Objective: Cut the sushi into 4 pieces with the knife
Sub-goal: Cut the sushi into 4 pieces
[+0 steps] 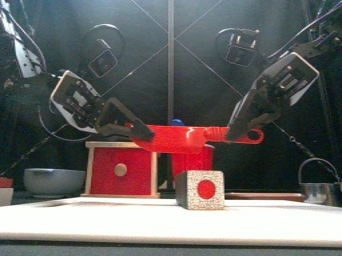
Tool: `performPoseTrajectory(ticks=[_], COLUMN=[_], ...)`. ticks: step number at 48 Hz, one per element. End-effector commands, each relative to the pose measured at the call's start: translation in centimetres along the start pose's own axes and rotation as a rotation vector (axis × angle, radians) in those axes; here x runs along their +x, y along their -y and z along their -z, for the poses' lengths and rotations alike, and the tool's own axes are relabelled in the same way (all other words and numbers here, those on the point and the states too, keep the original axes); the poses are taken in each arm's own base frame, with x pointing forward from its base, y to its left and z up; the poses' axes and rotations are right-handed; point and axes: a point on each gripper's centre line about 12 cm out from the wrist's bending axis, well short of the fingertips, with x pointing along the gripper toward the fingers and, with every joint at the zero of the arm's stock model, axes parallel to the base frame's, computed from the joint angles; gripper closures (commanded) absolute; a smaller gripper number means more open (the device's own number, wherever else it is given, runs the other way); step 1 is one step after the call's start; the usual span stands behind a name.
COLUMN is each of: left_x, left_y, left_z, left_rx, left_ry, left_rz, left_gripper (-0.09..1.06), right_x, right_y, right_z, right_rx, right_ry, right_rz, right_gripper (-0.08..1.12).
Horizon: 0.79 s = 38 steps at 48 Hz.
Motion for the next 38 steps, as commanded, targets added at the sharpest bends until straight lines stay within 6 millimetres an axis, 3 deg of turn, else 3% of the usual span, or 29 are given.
performPoseTrajectory(ticks=[1, 19, 38], left_x=[1.2, 3.0, 3.1], left_y=[0.8, 1.2, 1.6], left_z=[-1.5, 0.1, 0.6], left_rx=[0.010, -0.012, -0.018], left_ry=[0.057, 0.013, 0.001], left_rz=[0.025, 0.023, 0.026], left_gripper=[0.77, 0.77, 0.77], right_x=[-0.2, 0.2, 1.3], right_y=[0.1, 0.5, 0.5], right_z=[-1.1, -0.3, 0.8], right_rx=[0.005, 0.022, 0.022], right_ry=[0.035, 0.007, -0.042], right_rz=[0.004, 0.014, 0.016], right_gripper=[0.98, 0.98, 0.98])
